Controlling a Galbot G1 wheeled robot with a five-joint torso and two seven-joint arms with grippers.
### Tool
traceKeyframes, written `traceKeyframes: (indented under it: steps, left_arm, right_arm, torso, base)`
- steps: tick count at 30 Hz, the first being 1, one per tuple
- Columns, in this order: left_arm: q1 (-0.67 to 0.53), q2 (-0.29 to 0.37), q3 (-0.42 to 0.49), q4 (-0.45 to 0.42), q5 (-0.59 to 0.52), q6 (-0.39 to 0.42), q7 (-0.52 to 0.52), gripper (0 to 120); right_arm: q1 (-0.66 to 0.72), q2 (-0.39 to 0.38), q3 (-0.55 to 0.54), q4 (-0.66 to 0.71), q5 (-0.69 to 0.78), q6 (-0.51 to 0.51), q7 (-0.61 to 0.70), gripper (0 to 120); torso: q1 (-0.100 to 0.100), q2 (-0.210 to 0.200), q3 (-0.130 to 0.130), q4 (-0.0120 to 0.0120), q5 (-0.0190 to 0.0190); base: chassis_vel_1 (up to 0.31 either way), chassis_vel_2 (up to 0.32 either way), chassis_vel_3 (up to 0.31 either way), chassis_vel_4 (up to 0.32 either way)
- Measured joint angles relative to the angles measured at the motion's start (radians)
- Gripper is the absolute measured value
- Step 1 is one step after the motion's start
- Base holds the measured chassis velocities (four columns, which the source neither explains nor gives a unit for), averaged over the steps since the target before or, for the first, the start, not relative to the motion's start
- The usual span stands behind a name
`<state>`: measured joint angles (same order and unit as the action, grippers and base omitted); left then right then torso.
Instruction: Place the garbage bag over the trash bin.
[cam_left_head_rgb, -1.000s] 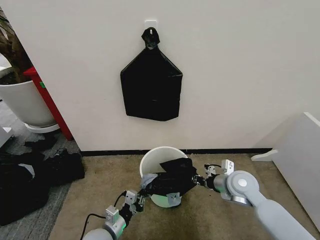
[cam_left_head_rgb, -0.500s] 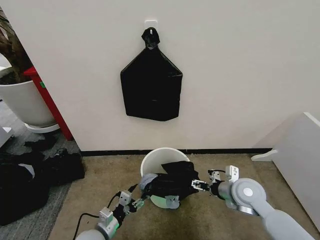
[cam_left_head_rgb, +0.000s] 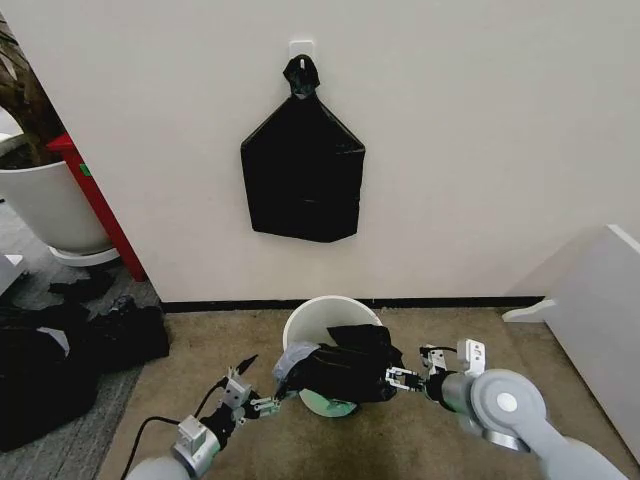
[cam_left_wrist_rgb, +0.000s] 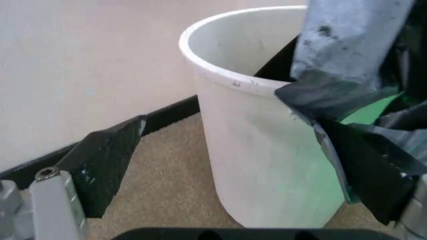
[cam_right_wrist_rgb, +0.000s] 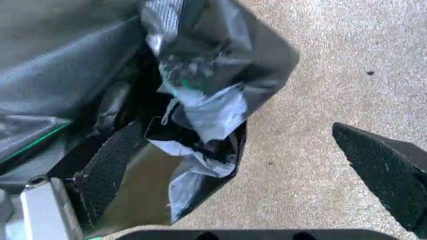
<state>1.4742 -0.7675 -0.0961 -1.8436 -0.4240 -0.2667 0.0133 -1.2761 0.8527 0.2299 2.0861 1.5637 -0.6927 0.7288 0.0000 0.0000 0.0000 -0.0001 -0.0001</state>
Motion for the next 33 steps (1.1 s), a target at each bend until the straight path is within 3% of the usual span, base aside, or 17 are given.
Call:
traceKeyframes:
  steps: [12, 21, 28, 33]
  left_arm:
    - [0.013, -0.011, -0.015, 0.125, 0.008, -0.053, 0.0, 100]
    - [0.006, -0.031, -0.012, 0.088, 0.0, -0.041, -0.007, 100]
    - [0.006, -0.02, -0.024, 0.049, -0.045, -0.021, -0.013, 100]
    - [0.029, 0.015, -0.026, 0.026, -0.016, -0.056, 0.004, 100]
  right_arm:
    - [0.0, 0.012, -0.008, 0.019, -0.032, 0.027, 0.014, 100]
    - [0.049, 0.018, -0.018, -0.006, -0.02, 0.041, 0.023, 100]
    - [0.091, 0.019, -0.024, -0.017, 0.005, 0.042, 0.036, 100]
    - [0.098, 0.017, -0.023, -0.026, 0.027, 0.041, 0.055, 100]
  torso:
    - [0.0, 0.0, 0.0, 0.0001, 0.0]
    - [0.0, 0.0, 0.0, 0.0001, 0.0001]
    - [0.0, 0.0, 0.0, 0.0001, 0.0001]
    - [0.0, 0.0, 0.0, 0.0, 0.0]
  base:
    - [0.0, 0.0, 0.0, 0.0]
    - [0.0, 0.0, 0.0, 0.0]
    - [0.0, 0.0, 0.0, 0.0]
    - [0.0, 0.0, 0.0, 0.0]
